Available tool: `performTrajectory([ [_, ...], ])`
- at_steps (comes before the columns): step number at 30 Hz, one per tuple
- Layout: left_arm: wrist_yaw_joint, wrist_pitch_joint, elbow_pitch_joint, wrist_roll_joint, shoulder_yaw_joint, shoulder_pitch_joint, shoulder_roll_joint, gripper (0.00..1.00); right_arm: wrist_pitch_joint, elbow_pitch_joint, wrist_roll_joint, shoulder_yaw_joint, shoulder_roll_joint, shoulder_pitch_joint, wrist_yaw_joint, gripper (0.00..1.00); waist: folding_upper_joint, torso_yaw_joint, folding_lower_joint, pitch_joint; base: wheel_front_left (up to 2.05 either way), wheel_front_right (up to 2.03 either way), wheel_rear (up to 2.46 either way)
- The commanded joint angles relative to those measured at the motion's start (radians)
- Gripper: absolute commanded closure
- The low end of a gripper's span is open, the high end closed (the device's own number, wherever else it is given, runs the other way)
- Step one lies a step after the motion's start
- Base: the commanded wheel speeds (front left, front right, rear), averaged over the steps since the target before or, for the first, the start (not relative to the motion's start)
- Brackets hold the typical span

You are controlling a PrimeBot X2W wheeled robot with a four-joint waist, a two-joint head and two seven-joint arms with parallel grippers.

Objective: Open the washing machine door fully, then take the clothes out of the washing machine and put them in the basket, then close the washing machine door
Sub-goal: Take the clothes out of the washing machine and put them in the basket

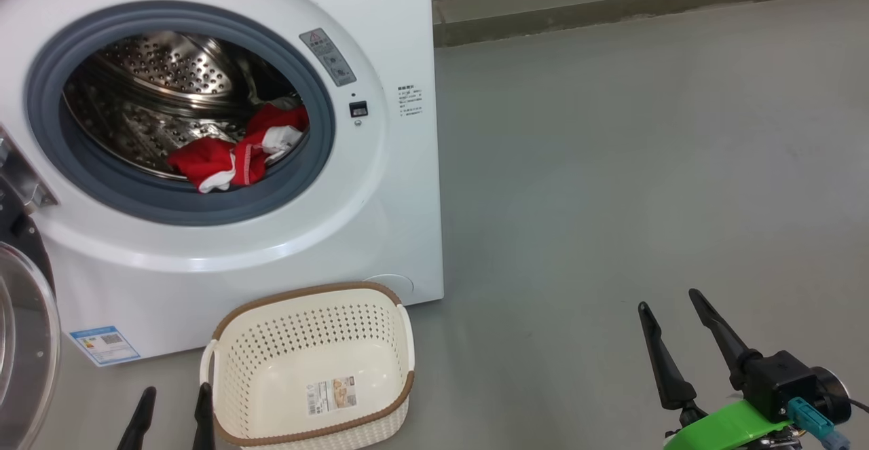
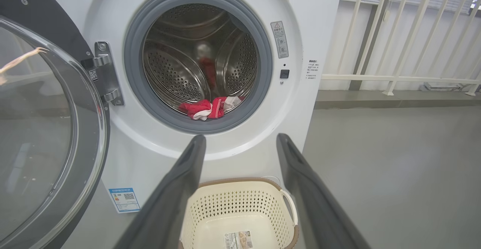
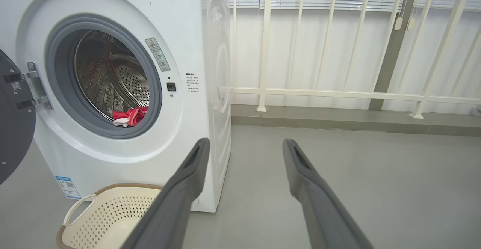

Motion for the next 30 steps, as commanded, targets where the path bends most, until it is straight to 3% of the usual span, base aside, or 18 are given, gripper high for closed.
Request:
performTrajectory([
  [1, 0.007, -0.011, -0.025, 0.012, 0.035, -0.014, 0.013, 0.00, -0.009, -0.031, -0.011, 0.022, -0.016, -0.017, 0.003, 0.00, 0.0000, 0.002, 0.0000, 0.000, 0.00, 0.00, 0.00],
  [10, 0.035, -0.006, -0.024, 0.018, 0.035, -0.016, 0.010, 0.00, -0.009, -0.029, -0.010, 0.033, -0.018, -0.020, 0.003, 0.00, 0.0000, 0.009, 0.0000, 0.005, 0.20, -0.20, 0.00],
  [19, 0.048, -0.007, -0.044, 0.018, 0.035, -0.021, 0.015, 0.00, -0.009, -0.024, -0.007, 0.043, -0.018, -0.027, 0.003, 0.00, 0.0000, 0.013, 0.0000, 0.015, 1.31, -1.31, 0.00],
  [30, 0.022, -0.010, -0.061, -0.031, 0.036, -0.026, 0.009, 0.00, -0.009, -0.009, -0.001, 0.052, -0.014, -0.037, 0.003, 0.00, 0.0000, 0.018, 0.0000, 0.022, 1.52, -1.52, 0.00],
])
